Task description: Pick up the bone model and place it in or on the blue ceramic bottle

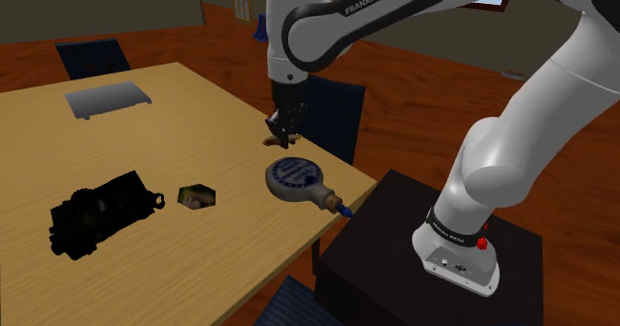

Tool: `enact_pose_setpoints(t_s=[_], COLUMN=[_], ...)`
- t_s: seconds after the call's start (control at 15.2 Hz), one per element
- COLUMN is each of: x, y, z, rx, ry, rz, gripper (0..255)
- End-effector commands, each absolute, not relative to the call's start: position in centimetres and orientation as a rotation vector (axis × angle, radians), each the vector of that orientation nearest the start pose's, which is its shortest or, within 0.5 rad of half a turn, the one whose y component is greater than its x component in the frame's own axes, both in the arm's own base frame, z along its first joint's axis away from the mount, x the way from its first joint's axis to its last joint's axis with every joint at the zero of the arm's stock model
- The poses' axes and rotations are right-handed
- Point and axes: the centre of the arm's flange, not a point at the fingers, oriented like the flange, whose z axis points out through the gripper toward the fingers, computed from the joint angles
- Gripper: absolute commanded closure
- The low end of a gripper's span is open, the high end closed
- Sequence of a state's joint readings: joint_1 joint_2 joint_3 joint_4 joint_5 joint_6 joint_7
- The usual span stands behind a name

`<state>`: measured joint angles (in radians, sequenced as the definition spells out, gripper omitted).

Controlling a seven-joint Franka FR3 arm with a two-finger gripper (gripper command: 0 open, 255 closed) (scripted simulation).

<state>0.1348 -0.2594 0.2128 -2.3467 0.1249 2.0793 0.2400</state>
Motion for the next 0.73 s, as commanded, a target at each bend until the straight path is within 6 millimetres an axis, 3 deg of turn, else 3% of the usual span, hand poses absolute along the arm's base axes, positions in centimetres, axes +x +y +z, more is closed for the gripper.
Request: enact_pose_setpoints(t_s=[0.0, 0.07, 0.66], x=[42.2, 41.9, 41.9], y=[13.7, 12.2, 12.2], z=[43.3, 43.3, 38.5], rx=[-3.09, -3.09, -3.09], ry=[-0.062, -0.062, -0.062], rz=[0.042, 0.042, 0.042], gripper=[255, 255, 255])
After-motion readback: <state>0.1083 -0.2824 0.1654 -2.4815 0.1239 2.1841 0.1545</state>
